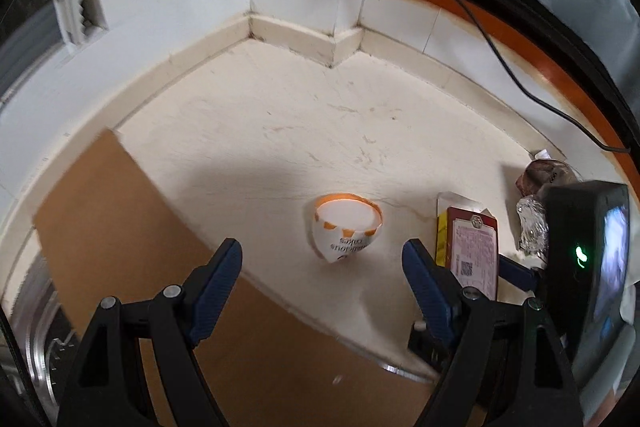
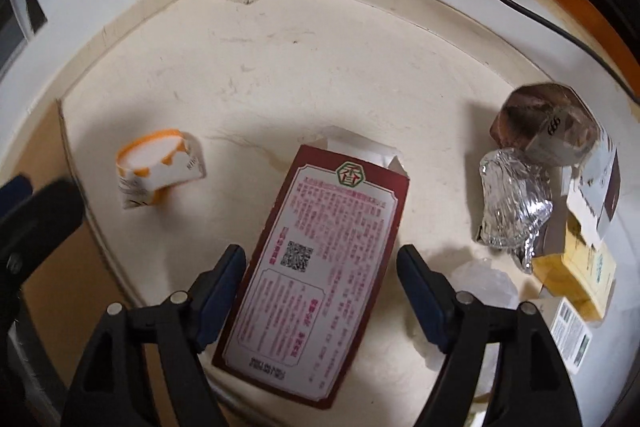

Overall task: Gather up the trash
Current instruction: 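Grasp the pink-red box with the right tool while the left tool grasps the orange-rimmed cup, then carry the pink-red box and orange-rimmed cup down over the floor bin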

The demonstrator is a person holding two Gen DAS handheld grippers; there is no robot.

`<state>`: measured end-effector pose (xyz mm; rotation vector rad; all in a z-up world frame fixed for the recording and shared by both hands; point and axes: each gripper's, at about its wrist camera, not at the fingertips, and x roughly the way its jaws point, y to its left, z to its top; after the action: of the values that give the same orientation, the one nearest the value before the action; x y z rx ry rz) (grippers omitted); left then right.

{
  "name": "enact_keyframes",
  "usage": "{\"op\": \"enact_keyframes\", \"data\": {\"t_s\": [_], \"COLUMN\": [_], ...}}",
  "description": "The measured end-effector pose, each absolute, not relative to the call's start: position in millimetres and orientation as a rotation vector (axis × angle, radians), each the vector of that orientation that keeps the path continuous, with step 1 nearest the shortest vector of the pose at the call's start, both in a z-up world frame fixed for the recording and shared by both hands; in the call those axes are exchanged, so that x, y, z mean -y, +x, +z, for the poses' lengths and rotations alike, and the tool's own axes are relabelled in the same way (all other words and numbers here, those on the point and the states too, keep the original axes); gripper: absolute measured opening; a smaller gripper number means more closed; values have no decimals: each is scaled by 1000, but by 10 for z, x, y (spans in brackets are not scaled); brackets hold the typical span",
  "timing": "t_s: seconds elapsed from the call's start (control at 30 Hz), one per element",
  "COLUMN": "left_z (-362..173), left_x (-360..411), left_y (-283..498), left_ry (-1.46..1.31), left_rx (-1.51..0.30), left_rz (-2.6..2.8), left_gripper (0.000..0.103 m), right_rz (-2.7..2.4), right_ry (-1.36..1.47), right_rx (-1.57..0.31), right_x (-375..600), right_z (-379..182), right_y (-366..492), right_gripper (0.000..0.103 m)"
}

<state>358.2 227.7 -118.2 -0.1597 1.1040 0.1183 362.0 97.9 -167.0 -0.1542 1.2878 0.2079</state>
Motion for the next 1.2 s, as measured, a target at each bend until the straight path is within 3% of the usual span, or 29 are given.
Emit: {"op": "enact_keyframes", "data": {"t_s": [0.07,0.1,0.13,0.4,0.43,0.5,0.77,1.2], "left_z": [-1312,-1370,-1413,-1644,-1669,-1714,-1527,-716], "left_x": [-2273,-2267,-2262,-2202,-2198,-2189,-2171,-1693], "left_y": [3687,3732,3770,4020,4052,4078,3962,3179], "left_ry": [-172,-174,-175,-168,-162,-166,-188,-171], "left_rx": [-1122,-1131,-1137,-1160,-1160,-1171,-1123,-1033], "left_rz": [113,111,110,131,137,133,120,49], "left_gripper": [81,81,81,80,77,53,52,52], "right_rz": [215,218,223,267,268,283,324,375], "right_ry": [-158,-160,-160,-101,-99,-89,-61,12], "right_rx": [-1266,-1261,-1243,-1173,-1156,-1130,-1068,-970], "right_x": [-954,-946,-926,-698,-681,-646,-561,-54], "right_z": [-1663,-1659,-1639,-1479,-1443,-1374,-1175,-643], "right_y": [3613,3611,3607,3619,3616,3575,3452,2940], "right_gripper": [77,66,64,61,61,61,61,61]}}
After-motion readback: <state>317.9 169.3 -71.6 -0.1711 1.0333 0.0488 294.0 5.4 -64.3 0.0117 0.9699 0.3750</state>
